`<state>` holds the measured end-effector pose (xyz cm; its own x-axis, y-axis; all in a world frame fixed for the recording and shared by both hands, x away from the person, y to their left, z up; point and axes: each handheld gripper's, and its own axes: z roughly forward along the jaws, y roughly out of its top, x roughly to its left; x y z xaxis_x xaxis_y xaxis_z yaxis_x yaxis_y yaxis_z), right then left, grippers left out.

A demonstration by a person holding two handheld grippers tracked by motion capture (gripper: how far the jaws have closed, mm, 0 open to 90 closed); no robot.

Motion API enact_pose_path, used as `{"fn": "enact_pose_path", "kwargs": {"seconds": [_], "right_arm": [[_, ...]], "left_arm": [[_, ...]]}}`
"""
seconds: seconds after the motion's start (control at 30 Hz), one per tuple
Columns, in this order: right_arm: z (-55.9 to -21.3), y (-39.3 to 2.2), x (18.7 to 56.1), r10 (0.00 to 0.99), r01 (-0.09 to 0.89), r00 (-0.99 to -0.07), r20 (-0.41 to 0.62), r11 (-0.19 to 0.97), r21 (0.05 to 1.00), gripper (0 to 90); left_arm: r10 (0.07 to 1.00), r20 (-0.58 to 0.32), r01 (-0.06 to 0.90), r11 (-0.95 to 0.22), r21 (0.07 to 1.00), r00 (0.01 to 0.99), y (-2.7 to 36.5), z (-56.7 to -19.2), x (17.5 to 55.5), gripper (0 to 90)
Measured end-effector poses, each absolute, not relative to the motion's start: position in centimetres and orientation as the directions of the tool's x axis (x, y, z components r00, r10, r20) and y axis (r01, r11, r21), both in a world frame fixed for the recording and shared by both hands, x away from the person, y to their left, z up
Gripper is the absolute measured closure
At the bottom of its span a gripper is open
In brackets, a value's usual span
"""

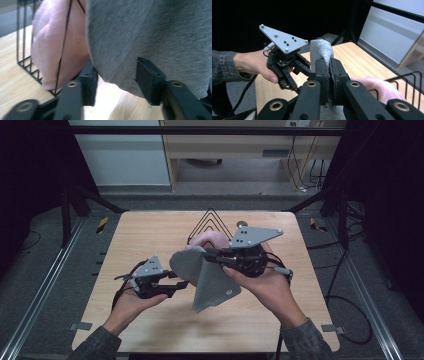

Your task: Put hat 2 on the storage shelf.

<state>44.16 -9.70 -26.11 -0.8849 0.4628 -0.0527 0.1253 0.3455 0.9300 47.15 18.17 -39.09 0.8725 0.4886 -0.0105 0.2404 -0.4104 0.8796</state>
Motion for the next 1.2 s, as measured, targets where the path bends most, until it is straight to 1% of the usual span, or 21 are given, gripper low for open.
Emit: {"fn": "enact_pose_path", "kwargs": {"seconds": [0.07,0.13,0.2,0.23,0.33,0.4,0.43,0.47,0.5,0.53,0.67,0.8,0.83,1.07,1.1,1.13,1.17,1.2], "right_arm": [[-26.2,-9.9,44.3,0.47,0.13,-0.881,-0.053,0.348,0.929,86.3],[-26.7,-10.7,44.5,0.496,0.154,-0.868,-0.034,0.334,0.93,86.3],[-27.1,-11.5,44.7,0.51,0.176,-0.86,-0.014,0.322,0.93,86.3],[-27.1,-11.5,44.7,0.51,0.176,-0.86,-0.014,0.322,0.93,86.3],[-27.8,-13.0,45.1,0.555,0.204,-0.832,-0.006,0.316,0.927,86.3],[-27.9,-13.4,45.2,0.564,0.214,-0.826,0.0,0.313,0.925,86.2],[-28.2,-14.1,45.4,0.577,0.234,-0.817,0.01,0.315,0.92,86.3],[-28.3,-14.3,45.5,0.584,0.243,-0.812,0.015,0.315,0.918,86.3],[-28.3,-14.6,45.6,0.588,0.25,-0.809,0.021,0.31,0.917,86.3],[-28.3,-14.7,45.7,0.589,0.252,-0.808,0.026,0.305,0.918,86.2],[-27.8,-14.9,45.6,0.596,0.248,-0.803,0.026,0.294,0.923,86.2],[-27.0,-14.8,45.8,0.592,0.238,-0.806,0.015,0.3,0.924,86.1],[-26.0,-14.7,46.0,0.59,0.232,-0.807,0.012,0.298,0.926,86.1],[-22.4,-14.4,47.5,0.594,0.204,-0.804,0.005,0.268,0.942,86.2],[-21.9,-14.4,47.8,0.595,0.205,-0.803,0.011,0.259,0.944,86.1],[-21.9,-14.4,47.8,0.595,0.205,-0.803,0.011,0.259,0.944,86.1],[-21.1,-14.4,48.5,0.597,0.206,-0.802,0.021,0.244,0.948,86.1],[-21.1,-14.4,48.5,0.597,0.206,-0.802,0.021,0.244,0.948,86.1]], "left_arm": [[0.478,-0.018,0.24,-0.408,0.881,0.878,17.9,-39.0,47.4,68.3],[0.468,-0.004,0.236,-0.436,0.868,0.884,17.2,-38.5,47.5,76.5],[0.462,-0.002,0.239,-0.456,0.857,0.887,16.9,-38.0,47.5,83.3],[0.462,-0.002,0.239,-0.456,0.857,0.887,16.9,-38.0,47.5,85.2],[0.445,0.024,0.242,-0.53,0.813,0.895,16.8,-36.2,47.5,85.8],[0.443,0.023,0.247,-0.541,0.804,0.896,16.8,-35.7,47.5,85.8],[0.43,0.047,0.236,-0.58,0.78,0.902,16.8,-34.5,47.6,85.9],[0.43,0.047,0.236,-0.58,0.78,0.902,16.8,-34.5,47.6,85.9],[0.42,0.067,0.225,-0.605,0.764,0.905,16.9,-33.5,47.7,85.9],[0.419,0.068,0.224,-0.609,0.761,0.906,16.9,-33.0,47.8,86.1],[0.415,0.096,0.211,-0.633,0.744,0.905,17.0,-31.3,48.1,86.4],[0.42,0.108,0.206,-0.633,0.746,0.901,17.2,-30.0,48.3,86.4],[0.426,0.111,0.204,-0.627,0.751,0.898,17.4,-28.9,48.5,86.4],[0.477,0.136,0.199,-0.586,0.786,0.869,17.9,-24.7,49.7,86.3],[0.477,0.136,0.199,-0.586,0.786,0.869,17.9,-24.7,49.7,86.4],[0.483,0.134,0.201,-0.579,0.79,0.865,17.9,-24.2,49.9,86.4],[0.502,0.143,0.2,-0.567,0.799,0.853,18.0,-23.1,50.4,86.6],[0.502,0.143,0.2,-0.567,0.799,0.853,18.0,-23.1,50.4,86.7]]}}
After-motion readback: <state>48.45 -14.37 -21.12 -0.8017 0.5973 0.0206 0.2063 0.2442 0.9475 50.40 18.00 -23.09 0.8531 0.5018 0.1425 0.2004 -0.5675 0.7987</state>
